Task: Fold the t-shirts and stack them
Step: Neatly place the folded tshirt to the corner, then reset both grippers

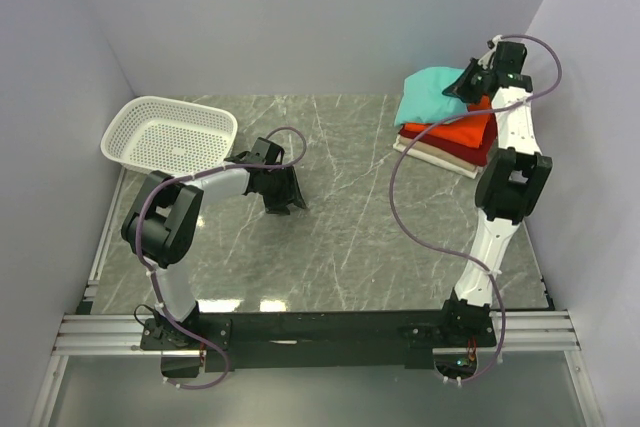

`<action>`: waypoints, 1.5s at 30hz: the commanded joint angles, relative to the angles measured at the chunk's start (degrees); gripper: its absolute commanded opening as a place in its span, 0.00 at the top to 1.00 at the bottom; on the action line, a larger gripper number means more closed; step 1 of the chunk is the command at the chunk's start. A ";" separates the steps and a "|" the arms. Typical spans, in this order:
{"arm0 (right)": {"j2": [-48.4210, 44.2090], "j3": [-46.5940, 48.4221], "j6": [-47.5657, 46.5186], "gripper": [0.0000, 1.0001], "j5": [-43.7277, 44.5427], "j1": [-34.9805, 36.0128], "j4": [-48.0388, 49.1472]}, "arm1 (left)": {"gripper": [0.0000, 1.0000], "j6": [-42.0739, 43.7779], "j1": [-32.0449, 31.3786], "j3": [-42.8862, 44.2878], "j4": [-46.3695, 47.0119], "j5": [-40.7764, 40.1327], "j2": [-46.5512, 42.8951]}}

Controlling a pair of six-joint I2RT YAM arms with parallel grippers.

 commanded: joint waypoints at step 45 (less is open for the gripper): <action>-37.99 -32.52 1.47 0.08 8.94 -4.01 1.18 | 0.41 -2.80 -1.53 -0.35 -1.49 -9.74 -17.56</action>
